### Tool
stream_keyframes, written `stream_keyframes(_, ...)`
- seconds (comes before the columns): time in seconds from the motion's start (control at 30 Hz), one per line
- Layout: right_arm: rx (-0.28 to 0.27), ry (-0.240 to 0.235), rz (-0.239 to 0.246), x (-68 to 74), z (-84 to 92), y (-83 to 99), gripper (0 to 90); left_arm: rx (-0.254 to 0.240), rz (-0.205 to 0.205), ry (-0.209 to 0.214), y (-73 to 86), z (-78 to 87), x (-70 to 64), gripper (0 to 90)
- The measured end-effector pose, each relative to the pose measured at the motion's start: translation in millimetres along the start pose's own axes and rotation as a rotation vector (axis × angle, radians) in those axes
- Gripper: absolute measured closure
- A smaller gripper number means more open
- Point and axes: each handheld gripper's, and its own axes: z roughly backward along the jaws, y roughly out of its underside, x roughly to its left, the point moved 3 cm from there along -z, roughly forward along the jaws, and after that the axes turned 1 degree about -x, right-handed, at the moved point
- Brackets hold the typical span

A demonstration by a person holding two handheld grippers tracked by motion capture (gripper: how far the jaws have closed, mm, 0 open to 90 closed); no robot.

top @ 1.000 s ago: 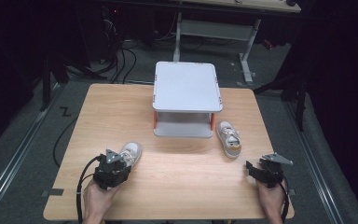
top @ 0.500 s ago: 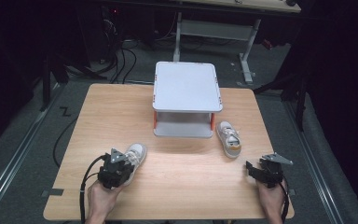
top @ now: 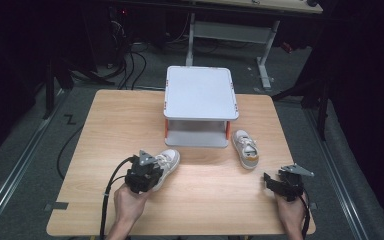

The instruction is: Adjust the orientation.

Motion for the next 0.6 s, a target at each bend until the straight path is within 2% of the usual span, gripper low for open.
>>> stream_keyframes(0.2,0.000,0.000,0.000,0.0,0.0,0.0,36.0,0.018,-0.006,-0.019,-12.3,-14.0,-11.6,85.6)
stream_keyframes(0.37,0.000,0.000,-0.001,0.0,0.0,0.0,35.9,0.045,0.006,-0.024,-19.3,-29.4,-21.9,85.5)
stream_keyframes(0.47,0.000,0.000,0.000,0.0,0.0,0.0,35.9,0.073,-0.001,-0.005,-22.8,-41.6,-31.8,85.5)
stream_keyframes(0.53,0.000,0.000,0.000,0.1,0.0,0.0,35.9,0.083,-0.017,-0.019,-25.8,-44.4,-37.0,85.5)
stream_keyframes(0.6,0.001,0.000,0.000,0.0,0.0,0.0,35.9,0.091,-0.020,-0.013,-26.7,-45.6,-38.3,85.3)
